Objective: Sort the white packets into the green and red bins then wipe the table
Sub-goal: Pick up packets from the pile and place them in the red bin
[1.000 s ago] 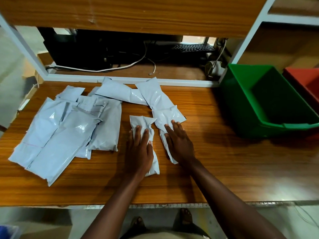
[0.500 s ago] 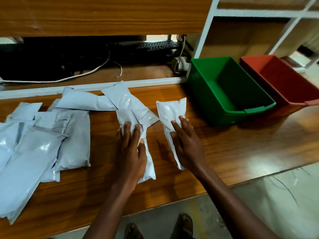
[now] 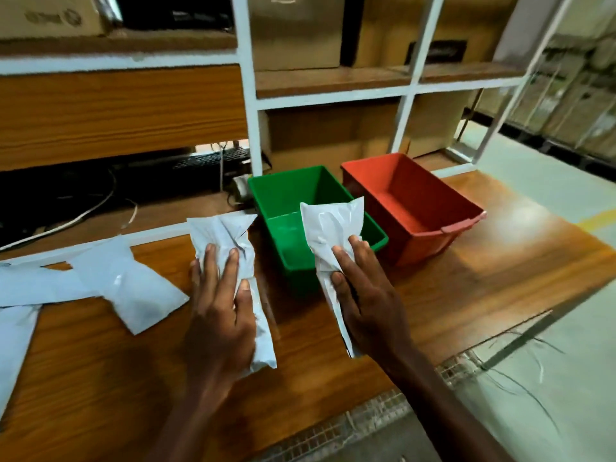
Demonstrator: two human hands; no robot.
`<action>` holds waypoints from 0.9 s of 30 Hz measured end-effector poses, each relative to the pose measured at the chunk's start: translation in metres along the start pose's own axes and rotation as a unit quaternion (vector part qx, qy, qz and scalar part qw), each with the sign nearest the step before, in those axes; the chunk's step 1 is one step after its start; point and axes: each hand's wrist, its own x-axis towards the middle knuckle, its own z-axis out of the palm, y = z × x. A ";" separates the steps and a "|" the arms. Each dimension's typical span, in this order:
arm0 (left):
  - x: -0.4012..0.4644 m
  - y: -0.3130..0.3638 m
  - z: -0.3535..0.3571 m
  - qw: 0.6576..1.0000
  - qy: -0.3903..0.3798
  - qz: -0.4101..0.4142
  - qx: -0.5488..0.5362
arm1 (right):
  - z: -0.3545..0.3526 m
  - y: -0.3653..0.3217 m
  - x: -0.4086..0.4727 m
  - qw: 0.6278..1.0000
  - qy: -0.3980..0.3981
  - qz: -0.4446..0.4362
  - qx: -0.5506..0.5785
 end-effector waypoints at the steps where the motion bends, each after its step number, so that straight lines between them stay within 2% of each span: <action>1: 0.003 0.017 0.010 1.000 0.002 0.001 -0.003 | -0.012 0.016 0.004 1.000 0.002 0.004 -0.004; 10: 0.043 0.108 0.086 0.999 0.007 0.054 0.001 | -0.078 0.129 0.051 0.998 0.015 0.013 -0.059; 13: 0.068 0.125 0.112 0.997 0.029 0.070 -0.010 | -0.087 0.156 0.083 0.997 -0.001 0.041 -0.064; 17: 0.105 0.143 0.147 0.995 0.058 0.074 -0.027 | -0.092 0.193 0.130 0.998 -0.006 0.026 -0.064; 27: 0.180 0.170 0.212 0.995 0.086 0.055 -0.003 | -0.064 0.275 0.217 0.991 -0.109 0.035 -0.075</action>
